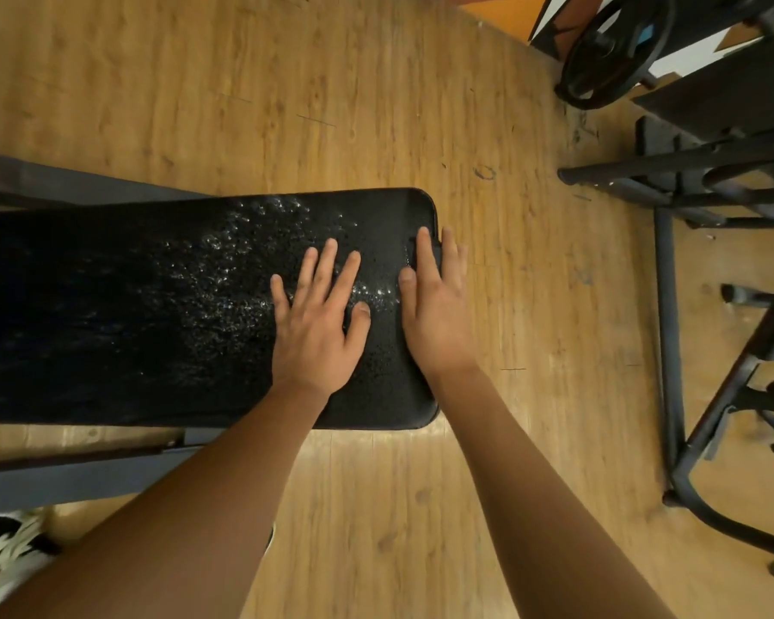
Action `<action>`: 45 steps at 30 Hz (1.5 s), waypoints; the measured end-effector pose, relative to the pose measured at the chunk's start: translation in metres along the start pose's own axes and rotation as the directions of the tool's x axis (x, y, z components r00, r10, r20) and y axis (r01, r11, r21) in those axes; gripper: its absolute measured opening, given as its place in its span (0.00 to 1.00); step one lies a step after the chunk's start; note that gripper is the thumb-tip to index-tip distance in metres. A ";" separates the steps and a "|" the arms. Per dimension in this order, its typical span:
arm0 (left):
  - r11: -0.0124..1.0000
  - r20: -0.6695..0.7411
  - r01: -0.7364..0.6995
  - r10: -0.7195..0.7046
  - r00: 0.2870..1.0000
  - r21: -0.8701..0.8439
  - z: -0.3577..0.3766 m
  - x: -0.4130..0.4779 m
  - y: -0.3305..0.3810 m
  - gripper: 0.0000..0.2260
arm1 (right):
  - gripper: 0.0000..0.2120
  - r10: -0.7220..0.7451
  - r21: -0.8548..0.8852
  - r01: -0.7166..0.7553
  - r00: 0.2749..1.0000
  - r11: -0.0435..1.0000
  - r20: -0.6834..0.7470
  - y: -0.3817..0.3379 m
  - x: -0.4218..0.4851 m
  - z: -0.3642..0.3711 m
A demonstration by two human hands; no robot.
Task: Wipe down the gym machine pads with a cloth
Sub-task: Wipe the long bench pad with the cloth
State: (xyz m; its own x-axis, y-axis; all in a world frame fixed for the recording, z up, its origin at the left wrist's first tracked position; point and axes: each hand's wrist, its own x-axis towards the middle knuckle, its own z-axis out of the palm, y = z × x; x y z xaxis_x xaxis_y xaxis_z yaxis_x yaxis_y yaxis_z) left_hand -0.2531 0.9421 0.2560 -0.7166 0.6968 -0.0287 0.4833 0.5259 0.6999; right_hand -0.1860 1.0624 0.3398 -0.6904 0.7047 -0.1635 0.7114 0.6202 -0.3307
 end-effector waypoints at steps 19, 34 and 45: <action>1.000 -0.018 0.010 -0.010 1.000 -0.018 -0.002 0.000 0.002 0.25 | 0.28 -0.037 -0.210 0.032 0.999 0.977 -0.019 0.011 -0.034 0.013; 1.000 -0.009 -0.001 0.001 1.000 -0.028 0.000 -0.001 -0.003 0.26 | 0.30 -0.040 -0.022 0.042 0.996 0.999 0.085 0.011 -0.062 -0.001; 1.000 -0.015 0.003 -0.003 1.000 0.007 0.004 0.001 -0.003 0.26 | 0.25 -0.110 -0.131 0.122 0.989 0.984 0.095 -0.013 0.092 -0.015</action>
State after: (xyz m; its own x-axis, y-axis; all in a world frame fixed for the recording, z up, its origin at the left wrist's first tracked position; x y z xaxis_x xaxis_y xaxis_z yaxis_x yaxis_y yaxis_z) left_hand -0.2530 0.9428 0.2514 -0.7258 0.6877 -0.0199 0.4847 0.5317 0.6945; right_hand -0.2562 1.1242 0.3433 -0.7737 0.5965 -0.2134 0.6330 0.7410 -0.2239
